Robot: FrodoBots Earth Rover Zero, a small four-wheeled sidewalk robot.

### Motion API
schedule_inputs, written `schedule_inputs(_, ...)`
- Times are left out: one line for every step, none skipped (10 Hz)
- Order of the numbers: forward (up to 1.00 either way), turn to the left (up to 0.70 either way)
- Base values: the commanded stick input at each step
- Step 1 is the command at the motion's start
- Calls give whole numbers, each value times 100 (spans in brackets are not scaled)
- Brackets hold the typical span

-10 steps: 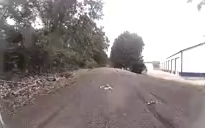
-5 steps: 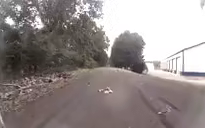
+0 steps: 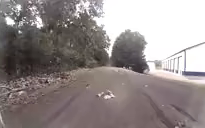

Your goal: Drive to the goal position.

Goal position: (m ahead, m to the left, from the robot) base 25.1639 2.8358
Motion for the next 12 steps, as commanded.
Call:
schedule_inputs(70, -20)
schedule_inputs(70, 0)
schedule_inputs(70, 0)
schedule_inputs(70, 0)
schedule_inputs(70, 0)
schedule_inputs(70, 0)
schedule_inputs(70, 0)
schedule_inputs(70, 0)
schedule_inputs(70, 0)
schedule_inputs(70, 0)
schedule_inputs(70, 0)
schedule_inputs(70, 0)
